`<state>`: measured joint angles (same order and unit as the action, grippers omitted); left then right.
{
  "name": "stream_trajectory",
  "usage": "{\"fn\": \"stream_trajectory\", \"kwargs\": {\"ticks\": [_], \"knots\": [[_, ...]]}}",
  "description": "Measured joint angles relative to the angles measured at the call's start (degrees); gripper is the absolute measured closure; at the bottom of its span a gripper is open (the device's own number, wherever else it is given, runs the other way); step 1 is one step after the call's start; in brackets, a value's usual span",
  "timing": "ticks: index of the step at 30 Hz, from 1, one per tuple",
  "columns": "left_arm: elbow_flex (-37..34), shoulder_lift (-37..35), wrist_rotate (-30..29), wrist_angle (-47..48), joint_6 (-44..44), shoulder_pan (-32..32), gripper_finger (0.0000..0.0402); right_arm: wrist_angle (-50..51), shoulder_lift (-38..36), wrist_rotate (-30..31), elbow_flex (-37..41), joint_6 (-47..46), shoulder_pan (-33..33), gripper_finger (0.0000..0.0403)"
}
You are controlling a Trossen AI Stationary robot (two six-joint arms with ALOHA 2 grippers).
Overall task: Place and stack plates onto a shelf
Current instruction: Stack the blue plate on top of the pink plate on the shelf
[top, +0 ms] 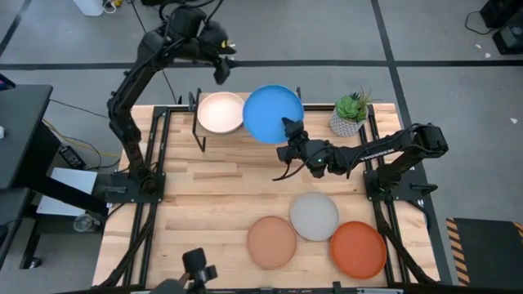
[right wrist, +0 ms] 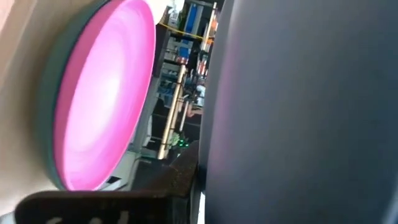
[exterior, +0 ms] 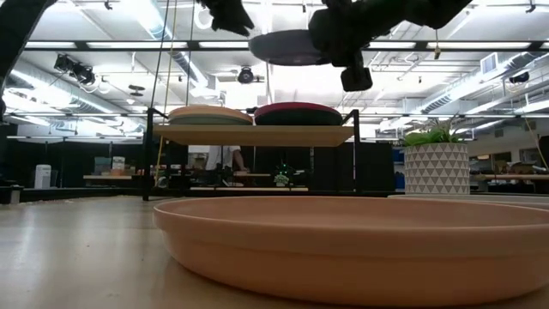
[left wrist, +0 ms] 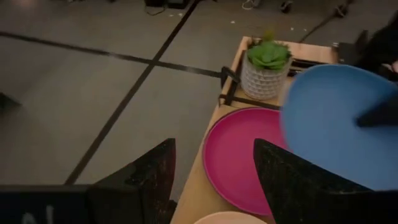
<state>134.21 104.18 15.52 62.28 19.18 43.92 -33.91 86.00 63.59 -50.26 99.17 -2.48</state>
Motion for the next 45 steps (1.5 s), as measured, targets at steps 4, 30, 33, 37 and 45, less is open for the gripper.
{"fn": "stream_trajectory", "kwargs": {"ticks": [4,30,33,37,45], "knots": [[0.0,-1.8,1.2,1.2,2.3,-1.2,0.0178,6.3,0.0,-0.5,0.0,-6.6,1.0,0.0325],[-15.6,-3.6,-3.8,-10.3,5.4,-11.5,0.0246,19.8,0.0,-18.3,0.0,-27.5,11.7,0.0307],[-15.6,-4.1,-3.8,-8.9,5.0,-11.2,0.0247,19.9,0.0,-20.1,0.0,-28.1,12.6,0.0288],[-15.6,-5.1,-3.8,-7.9,4.1,-10.8,0.0247,20.3,0.0,-20.2,0.0,-29.4,13.3,0.0268],[-15.6,-6.3,-3.6,-4.4,2.5,-10.0,0.0247,26.9,-1.0,-19.4,-3.8,-33.5,13.1,0.0256]]}}
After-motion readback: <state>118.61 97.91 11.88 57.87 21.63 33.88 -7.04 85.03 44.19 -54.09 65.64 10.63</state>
